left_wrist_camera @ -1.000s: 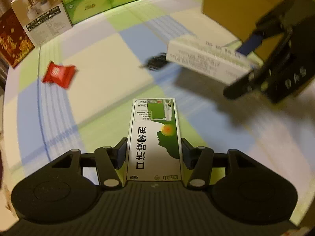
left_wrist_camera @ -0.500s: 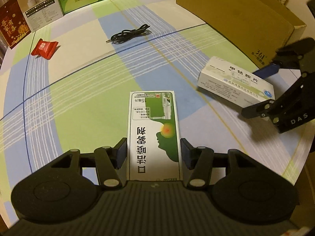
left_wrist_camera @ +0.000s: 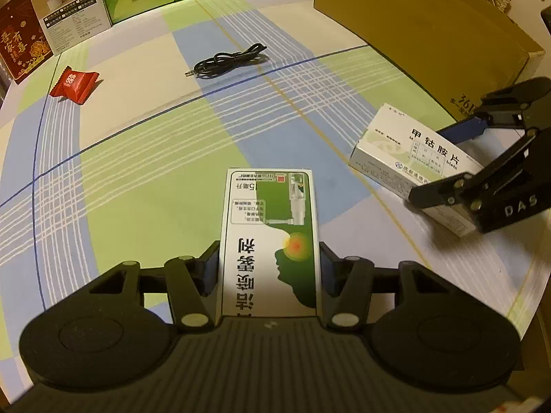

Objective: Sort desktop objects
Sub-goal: 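Carry both medicine boxes over the cardboard box with both tools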

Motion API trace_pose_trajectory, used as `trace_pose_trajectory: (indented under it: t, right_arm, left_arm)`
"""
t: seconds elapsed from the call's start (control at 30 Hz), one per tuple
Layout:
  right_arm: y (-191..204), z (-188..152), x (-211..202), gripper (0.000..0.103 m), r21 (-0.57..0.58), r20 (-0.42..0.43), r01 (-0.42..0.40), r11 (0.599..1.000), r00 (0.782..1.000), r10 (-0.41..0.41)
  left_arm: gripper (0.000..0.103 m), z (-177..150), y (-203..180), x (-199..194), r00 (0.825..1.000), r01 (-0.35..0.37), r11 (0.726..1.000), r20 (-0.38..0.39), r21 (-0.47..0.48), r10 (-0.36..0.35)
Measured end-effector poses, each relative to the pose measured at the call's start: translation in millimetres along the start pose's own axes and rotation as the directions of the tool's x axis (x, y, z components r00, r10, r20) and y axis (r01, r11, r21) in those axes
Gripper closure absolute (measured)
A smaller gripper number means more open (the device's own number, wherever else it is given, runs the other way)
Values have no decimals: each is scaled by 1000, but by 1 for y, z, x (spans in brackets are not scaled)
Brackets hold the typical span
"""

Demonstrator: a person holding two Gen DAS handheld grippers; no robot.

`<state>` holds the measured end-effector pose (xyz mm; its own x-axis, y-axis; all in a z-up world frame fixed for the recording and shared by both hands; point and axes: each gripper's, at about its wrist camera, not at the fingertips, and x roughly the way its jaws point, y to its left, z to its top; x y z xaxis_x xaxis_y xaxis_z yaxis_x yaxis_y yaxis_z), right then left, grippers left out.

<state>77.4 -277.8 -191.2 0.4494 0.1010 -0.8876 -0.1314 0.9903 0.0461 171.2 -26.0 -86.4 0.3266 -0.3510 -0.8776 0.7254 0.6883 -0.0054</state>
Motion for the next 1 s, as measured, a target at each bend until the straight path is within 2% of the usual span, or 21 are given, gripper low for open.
trace_pose_trajectory:
  t: [0.2,0.37,0.77,1.0]
  right_arm:
    - [3,-5,-6,35,0,13,11,1000,1000,-11]
    - [2,-12,-23,35,24,40,11,1000,999,-12]
    - [6,-22,-83,35,80,145,-5,997,989,-7]
    - [2,-28,-116,35,102,206,0,995,978,-21]
  left_arm:
    - [52,2,-4,-1,1000,-17,1000,-18,7,17]
    - [53,1,-10,-7,997,-70,998,-25,-7,70]
    - [53,-7,-40,-47,998,-57,993,27,-104,60]
    - [53,-13,-61,-70,995,-71,987,58,-146,80]
